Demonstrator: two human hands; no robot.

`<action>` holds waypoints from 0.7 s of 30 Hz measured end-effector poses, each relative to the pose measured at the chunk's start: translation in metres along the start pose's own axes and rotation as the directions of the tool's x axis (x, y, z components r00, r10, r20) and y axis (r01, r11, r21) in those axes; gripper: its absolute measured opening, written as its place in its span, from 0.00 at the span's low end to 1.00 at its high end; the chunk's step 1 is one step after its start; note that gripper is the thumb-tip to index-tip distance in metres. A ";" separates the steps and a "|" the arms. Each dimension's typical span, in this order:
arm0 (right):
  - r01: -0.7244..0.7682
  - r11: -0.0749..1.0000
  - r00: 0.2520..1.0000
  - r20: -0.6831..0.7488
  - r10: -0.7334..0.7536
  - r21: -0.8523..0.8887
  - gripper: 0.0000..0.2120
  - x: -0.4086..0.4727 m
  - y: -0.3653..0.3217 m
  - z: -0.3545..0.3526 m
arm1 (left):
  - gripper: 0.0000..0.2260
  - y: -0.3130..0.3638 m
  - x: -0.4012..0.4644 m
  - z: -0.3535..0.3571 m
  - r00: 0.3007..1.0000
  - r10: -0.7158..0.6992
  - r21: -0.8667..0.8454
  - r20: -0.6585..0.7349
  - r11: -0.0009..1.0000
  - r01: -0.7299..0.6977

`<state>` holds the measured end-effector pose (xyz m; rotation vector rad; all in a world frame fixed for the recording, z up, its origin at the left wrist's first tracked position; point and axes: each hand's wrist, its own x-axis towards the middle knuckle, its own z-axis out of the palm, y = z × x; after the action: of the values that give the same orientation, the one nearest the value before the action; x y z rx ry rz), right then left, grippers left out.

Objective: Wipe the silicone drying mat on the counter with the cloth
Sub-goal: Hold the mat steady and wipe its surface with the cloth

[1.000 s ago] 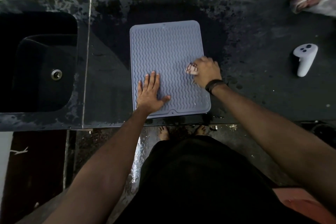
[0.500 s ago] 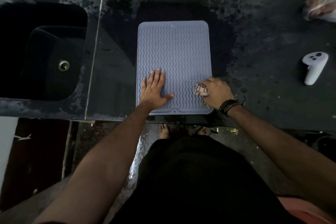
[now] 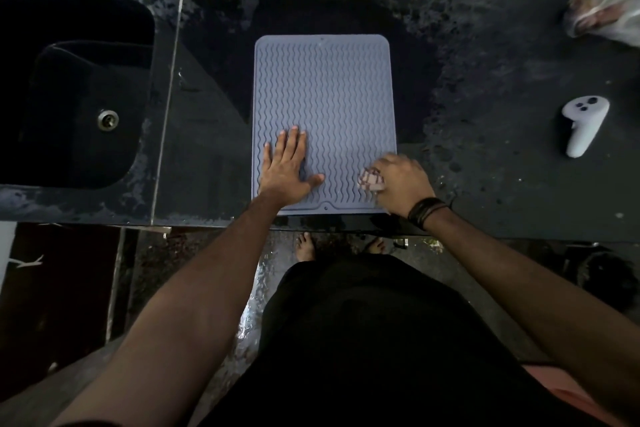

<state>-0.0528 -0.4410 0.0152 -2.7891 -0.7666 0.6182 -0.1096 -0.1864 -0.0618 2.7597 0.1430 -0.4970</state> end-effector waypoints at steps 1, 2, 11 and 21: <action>-0.016 1.000 1.000 -0.020 0.016 0.004 0.19 0.005 -0.005 0.002 | 0.46 0.000 0.000 0.000 1.000 0.000 0.002 -0.001 1.000 0.000; -0.022 1.000 1.000 -0.013 0.022 -0.009 0.21 0.008 -0.009 0.004 | 0.46 0.000 0.000 0.000 1.000 -0.002 0.004 -0.001 1.000 0.002; 0.090 0.992 0.977 0.202 -0.070 -0.093 0.14 -0.018 0.006 -0.002 | 0.46 0.000 0.000 0.000 1.000 -0.006 0.006 -0.001 1.000 0.006; 0.161 0.983 0.987 0.033 -0.158 -0.090 0.27 0.009 -0.045 0.022 | 0.46 0.000 -0.001 -0.001 1.000 0.005 0.015 0.005 1.000 -0.005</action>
<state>-0.0752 -0.3966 0.0044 -2.7700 -1.0378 0.6053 -0.1098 -0.1867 -0.0610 2.7721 0.1312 -0.5053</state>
